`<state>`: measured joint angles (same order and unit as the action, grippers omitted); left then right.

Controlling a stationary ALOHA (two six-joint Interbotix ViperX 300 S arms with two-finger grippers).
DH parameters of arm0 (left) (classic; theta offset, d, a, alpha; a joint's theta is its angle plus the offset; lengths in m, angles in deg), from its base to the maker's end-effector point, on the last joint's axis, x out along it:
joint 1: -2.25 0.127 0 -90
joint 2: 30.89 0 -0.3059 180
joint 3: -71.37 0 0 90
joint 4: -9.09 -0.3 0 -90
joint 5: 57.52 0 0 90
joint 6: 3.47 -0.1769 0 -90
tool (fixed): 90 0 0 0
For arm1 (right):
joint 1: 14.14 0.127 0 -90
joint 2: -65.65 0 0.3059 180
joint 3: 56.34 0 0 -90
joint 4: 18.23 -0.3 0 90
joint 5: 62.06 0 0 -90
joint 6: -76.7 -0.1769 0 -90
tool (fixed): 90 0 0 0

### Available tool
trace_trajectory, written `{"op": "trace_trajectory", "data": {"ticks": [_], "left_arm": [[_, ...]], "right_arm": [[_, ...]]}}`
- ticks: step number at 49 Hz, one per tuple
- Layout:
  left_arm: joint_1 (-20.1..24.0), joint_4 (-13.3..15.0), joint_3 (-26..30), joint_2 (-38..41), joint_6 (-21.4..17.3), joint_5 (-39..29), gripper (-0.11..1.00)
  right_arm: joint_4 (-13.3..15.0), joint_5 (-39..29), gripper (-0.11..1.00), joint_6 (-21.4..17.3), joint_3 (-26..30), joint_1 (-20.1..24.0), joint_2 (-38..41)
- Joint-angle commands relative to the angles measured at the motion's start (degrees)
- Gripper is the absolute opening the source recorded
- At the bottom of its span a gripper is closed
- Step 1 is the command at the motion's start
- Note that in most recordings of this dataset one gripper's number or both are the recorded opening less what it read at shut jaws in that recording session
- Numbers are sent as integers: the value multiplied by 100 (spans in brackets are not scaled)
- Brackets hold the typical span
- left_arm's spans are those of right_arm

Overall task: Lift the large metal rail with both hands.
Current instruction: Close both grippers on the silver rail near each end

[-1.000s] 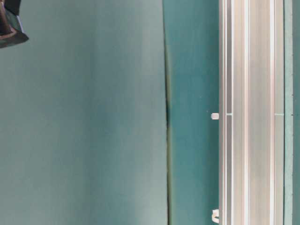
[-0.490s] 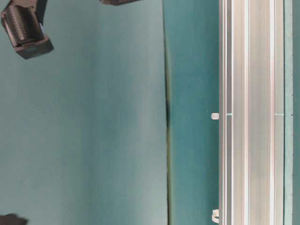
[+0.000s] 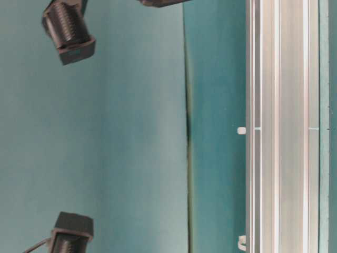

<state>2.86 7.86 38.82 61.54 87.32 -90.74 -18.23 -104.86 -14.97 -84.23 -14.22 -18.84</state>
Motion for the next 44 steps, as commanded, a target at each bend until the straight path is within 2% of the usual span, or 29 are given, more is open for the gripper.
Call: {"op": "trace_trajectory", "data": {"ticks": [1,25,44], "left_arm": [[0,-9,26,79,9,123,95],[123,-9,-281,492,79,703,95],[132,-9,-369,571,79,949,95]], "right_arm": [[0,193,96,35,-62,18,62],[-9,817,96,44,-141,35,756],[-9,1020,96,9,-193,35,835]]}}
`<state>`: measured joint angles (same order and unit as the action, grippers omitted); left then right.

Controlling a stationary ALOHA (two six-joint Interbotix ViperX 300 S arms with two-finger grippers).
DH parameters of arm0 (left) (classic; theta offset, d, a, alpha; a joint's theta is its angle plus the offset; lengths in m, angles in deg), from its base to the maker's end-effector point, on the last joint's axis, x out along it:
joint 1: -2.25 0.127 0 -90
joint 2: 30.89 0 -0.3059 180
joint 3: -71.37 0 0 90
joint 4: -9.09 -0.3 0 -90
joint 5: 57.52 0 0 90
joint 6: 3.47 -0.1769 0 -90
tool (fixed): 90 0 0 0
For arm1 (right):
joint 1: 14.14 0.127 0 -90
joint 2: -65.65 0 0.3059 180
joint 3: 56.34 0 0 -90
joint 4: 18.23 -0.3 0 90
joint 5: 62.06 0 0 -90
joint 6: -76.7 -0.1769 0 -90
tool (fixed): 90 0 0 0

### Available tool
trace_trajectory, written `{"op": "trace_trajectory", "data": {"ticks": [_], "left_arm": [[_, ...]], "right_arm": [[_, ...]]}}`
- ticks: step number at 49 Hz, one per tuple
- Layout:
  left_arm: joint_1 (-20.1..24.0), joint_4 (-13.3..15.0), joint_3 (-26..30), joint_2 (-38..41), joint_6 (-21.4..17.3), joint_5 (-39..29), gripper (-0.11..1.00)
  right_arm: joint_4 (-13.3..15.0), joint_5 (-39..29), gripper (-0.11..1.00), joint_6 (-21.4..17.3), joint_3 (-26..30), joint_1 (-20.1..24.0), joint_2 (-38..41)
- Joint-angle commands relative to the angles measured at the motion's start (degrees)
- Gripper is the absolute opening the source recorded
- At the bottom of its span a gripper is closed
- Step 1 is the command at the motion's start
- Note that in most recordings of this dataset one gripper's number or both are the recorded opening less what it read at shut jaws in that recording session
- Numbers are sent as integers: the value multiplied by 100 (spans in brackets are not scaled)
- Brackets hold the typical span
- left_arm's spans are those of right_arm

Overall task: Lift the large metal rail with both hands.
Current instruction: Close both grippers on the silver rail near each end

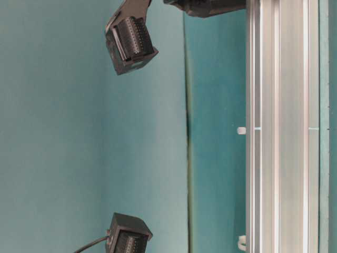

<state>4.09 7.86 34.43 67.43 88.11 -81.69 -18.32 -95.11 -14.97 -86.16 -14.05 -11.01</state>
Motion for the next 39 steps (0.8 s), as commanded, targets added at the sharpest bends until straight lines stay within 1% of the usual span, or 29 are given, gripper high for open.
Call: {"op": "trace_trajectory", "data": {"ticks": [1,12,15,18,20,22,24,29,31,32,33,39], "left_arm": [[9,-26,70,-18,0,62,95],[9,-9,70,-18,18,123,95],[9,-9,79,-18,79,114,95],[9,-9,79,-9,141,114,94],[9,-9,79,-18,202,114,92],[0,-26,79,-18,264,123,88],[-9,-9,79,-26,352,123,81],[-35,-9,79,-44,431,123,54],[-35,-26,79,-35,439,123,44],[-35,-9,79,-35,439,123,39],[-35,-9,79,-44,431,123,37],[-44,-9,79,-44,422,123,37]], "right_arm": [[-9,44,96,0,-9,18,53],[0,220,96,-35,-35,18,53],[-9,264,96,-44,-35,18,53],[0,272,94,-35,-35,18,53],[0,255,91,-35,-35,18,53],[0,246,84,-35,-44,26,53],[-9,220,74,-35,-44,35,53],[0,193,47,-26,-44,53,53],[-9,193,38,-18,-44,44,53],[-9,193,38,-18,-44,53,53],[-9,202,38,-9,-44,53,53],[0,185,38,0,-44,44,70]]}}
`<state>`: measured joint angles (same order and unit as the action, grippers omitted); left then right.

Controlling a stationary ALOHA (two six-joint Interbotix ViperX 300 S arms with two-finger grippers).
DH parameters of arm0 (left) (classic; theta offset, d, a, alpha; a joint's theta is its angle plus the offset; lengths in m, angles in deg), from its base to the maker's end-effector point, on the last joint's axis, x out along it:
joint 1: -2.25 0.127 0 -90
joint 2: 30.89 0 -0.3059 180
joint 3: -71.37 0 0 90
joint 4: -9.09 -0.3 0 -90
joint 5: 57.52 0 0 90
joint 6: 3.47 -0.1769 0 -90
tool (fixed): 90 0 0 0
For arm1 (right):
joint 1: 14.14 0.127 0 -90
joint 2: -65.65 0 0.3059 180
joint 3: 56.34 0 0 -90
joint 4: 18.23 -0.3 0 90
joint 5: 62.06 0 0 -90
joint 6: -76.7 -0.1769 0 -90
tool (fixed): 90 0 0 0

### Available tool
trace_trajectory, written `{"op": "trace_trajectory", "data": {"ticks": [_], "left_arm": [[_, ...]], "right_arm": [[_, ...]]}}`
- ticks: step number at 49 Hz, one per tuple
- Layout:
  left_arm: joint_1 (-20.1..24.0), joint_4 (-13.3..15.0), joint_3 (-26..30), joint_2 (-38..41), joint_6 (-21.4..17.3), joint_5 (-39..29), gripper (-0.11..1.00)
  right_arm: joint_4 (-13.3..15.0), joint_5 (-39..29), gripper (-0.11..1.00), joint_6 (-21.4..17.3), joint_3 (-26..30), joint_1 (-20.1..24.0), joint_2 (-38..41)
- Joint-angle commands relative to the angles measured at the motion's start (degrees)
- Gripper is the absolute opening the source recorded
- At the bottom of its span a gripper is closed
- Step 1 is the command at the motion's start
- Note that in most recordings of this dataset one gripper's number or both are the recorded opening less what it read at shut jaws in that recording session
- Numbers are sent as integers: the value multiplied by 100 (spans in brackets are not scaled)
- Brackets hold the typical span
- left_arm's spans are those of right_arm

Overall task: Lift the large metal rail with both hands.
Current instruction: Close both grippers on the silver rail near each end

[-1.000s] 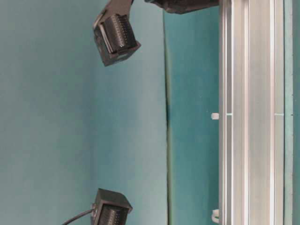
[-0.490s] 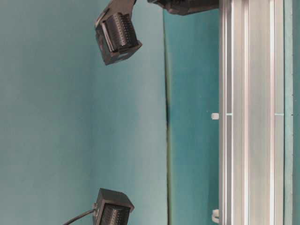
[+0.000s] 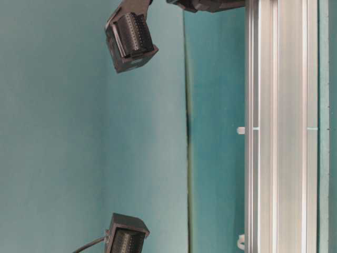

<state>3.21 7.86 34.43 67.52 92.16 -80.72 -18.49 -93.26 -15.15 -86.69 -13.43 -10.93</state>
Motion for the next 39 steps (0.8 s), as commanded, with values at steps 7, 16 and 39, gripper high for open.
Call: {"op": "trace_trajectory", "data": {"ticks": [7,16,39], "left_arm": [[44,-9,79,-53,9,26,37],[44,-9,79,-62,70,35,37],[35,-26,325,-712,97,-404,37]], "right_arm": [[9,18,38,18,9,-9,62],[9,9,38,26,9,-18,62],[-62,-967,38,26,413,-35,-466]]}}
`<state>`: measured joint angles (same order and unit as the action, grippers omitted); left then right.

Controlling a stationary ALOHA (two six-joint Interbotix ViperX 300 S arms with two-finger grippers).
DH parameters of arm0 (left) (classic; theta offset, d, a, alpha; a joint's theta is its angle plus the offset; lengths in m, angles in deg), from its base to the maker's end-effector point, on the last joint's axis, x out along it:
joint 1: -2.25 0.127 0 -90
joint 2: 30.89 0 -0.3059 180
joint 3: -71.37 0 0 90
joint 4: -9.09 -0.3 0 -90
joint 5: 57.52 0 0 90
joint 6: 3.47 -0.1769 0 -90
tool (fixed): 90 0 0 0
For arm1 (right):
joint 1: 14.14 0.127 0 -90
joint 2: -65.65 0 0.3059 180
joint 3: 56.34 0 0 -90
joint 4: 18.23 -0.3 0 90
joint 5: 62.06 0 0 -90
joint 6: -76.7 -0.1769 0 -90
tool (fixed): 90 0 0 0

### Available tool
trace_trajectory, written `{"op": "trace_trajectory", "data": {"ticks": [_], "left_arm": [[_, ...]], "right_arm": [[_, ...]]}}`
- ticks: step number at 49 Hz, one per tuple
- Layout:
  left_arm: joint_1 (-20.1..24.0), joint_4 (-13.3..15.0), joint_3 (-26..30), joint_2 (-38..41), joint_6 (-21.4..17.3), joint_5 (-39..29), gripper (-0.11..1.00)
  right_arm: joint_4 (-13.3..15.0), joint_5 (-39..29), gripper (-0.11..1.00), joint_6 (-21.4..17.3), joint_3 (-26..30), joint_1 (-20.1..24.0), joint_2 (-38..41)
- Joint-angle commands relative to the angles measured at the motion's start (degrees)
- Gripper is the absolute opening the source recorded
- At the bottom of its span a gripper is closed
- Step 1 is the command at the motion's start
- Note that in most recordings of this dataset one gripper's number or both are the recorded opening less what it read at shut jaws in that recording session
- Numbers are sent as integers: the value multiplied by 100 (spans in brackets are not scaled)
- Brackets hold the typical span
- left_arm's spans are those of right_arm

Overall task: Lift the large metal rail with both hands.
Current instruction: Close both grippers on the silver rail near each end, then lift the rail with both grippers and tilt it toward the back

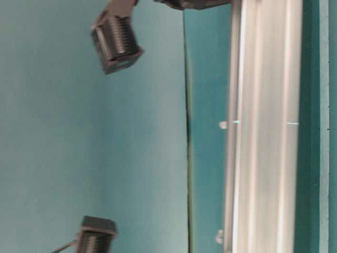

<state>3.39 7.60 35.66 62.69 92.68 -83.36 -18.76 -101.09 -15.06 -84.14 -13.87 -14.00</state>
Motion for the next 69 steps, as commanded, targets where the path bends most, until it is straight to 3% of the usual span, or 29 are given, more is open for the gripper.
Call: {"op": "trace_trajectory", "data": {"ticks": [1,46,69], "left_arm": [[18,18,229,-264,44,-202,37],[-9,18,2180,-1257,378,-2971,37],[-35,0,3349,-1441,387,-4043,37]], "right_arm": [[-35,-246,38,18,185,9,-202],[-360,-2856,38,-70,1872,-70,-1485],[-343,-4113,38,-659,3419,97,-1441]]}}
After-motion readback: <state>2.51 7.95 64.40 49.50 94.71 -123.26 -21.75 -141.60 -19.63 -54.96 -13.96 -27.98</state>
